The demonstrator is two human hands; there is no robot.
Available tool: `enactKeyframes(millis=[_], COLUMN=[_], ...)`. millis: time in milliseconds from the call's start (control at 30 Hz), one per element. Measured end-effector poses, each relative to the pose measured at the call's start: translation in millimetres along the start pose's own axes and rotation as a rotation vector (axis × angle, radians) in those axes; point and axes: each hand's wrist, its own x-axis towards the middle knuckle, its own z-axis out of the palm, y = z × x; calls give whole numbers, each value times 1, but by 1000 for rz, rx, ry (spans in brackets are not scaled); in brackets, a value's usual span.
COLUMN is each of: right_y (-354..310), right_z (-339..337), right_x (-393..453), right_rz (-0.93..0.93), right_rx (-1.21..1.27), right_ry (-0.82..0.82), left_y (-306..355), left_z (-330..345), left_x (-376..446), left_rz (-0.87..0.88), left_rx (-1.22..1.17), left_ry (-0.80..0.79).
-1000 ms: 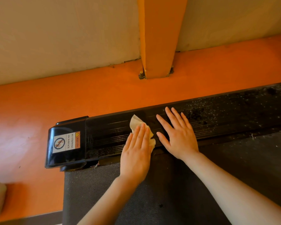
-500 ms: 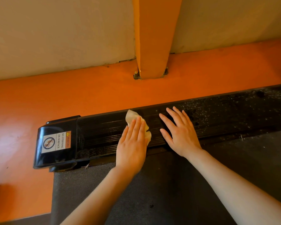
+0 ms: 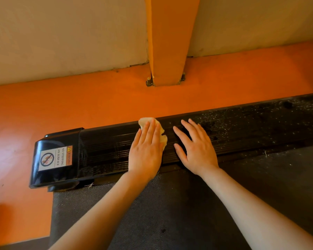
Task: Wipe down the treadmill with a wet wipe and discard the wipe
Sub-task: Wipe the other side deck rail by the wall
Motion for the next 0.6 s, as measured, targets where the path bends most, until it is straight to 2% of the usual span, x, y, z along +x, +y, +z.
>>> enactKeyframes(millis=[67,167,433,600], right_y=[0,0,2,2], right_z=[0,1,1,1], right_x=[0,0,0,0], right_rz=[2,3,-2,-6], right_rx=[2,1,19,26], right_ry=[4,8,9,20], left_y=[3,0,-5,-26], left_z=[5,9,-7,-8], left_x=[-27,-52,19,1], left_rz=[29,65,1,-18], left_rx=[-7,1,-22,-17], left_ry=[43,24,-6,-8])
